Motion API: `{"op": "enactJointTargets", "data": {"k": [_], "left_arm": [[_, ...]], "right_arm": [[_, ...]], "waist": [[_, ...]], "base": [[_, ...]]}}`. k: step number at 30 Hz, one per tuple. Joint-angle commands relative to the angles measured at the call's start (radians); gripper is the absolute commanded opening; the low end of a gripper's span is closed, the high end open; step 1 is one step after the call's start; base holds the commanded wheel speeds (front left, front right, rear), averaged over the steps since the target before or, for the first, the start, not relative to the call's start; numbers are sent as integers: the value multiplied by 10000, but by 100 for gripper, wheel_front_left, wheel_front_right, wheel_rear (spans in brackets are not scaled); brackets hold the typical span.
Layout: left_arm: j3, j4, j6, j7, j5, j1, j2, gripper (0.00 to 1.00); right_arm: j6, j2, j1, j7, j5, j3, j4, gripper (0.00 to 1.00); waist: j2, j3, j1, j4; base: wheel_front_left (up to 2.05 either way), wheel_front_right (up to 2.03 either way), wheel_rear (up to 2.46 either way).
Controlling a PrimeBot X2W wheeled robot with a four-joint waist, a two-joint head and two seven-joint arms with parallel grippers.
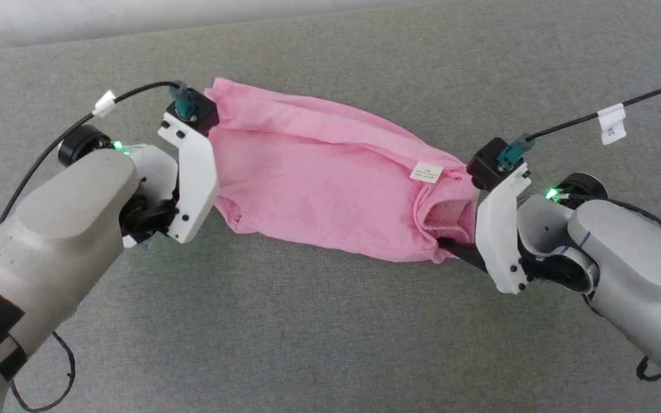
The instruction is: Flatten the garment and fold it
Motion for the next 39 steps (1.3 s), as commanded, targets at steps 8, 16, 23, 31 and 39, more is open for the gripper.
{"op": "enactJointTargets", "data": {"k": [8,16,23,31,39], "left_arm": [[-48,335,-67,-590,-371,138,84,0],[-3,-173,-67,-2314,-793,594,347,0],[108,-1161,73,-3787,-1067,1861,1057,0],[80,-2676,992,-4840,-1241,4139,1578,0],[56,-3882,1806,-5397,-1450,5516,1432,0]], "right_arm": [[-23,-17,340,-991,335,850,441,0],[-23,-1356,226,-3001,527,909,-1049,0],[-23,-2712,949,-3756,837,772,-2465,0],[-23,-3742,2656,-3976,1639,617,-3456,0],[-23,-3980,3689,-3847,2416,87,-3235,0]], "waist": [[0,-2,1,75],[0,-818,1,168],[0,-1449,1,267],[0,-1878,1,491],[0,-1796,1,551]], "base": [[0,0,0],[0,0,0],[0,0,0],[0,0,0],[0,0,0]]}}
